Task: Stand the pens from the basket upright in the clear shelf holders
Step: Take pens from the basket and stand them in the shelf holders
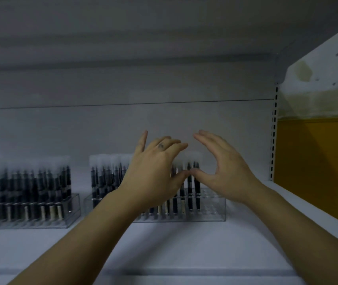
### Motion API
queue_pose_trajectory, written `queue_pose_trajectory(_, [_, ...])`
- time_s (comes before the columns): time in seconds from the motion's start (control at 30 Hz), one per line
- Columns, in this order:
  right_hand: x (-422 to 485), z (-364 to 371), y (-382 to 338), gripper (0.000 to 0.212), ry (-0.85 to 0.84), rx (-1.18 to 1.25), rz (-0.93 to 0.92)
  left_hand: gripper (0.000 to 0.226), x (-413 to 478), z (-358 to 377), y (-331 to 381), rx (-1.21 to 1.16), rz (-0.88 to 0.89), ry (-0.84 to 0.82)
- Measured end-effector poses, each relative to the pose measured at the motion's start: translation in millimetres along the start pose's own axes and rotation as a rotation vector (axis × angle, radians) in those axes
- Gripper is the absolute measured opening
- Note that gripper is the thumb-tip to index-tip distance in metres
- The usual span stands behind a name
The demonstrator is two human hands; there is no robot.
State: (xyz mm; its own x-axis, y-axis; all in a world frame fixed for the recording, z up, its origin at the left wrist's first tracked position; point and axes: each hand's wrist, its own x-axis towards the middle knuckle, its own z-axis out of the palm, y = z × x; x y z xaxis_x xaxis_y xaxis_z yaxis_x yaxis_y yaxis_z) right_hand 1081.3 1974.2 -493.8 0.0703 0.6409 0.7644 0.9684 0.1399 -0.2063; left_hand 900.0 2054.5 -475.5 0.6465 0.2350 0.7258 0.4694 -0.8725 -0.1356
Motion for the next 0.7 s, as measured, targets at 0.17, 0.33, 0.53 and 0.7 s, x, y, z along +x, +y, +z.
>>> queue_pose_trajectory(0.17, [-22,-3,-31,0.089,-0.149,-0.164,-0.084,0.062,-36,-28,-7,0.032,-0.013,-0.016])
queue_pose_trajectory(0.33, [-50,8,-87,0.091,-0.17,-0.083,-0.143,0.064,-100,-55,-19,0.022,-0.066,-0.04])
queue_pose_trajectory(0.53, [-98,52,-157,0.082,-0.251,0.11,-0.19,0.068,-201,-77,-38,-0.022,-0.193,-0.086])
queue_pose_trajectory(0.7, [-144,112,-195,0.076,-0.371,0.236,-0.213,0.071,-289,-77,-46,-0.058,-0.319,-0.176])
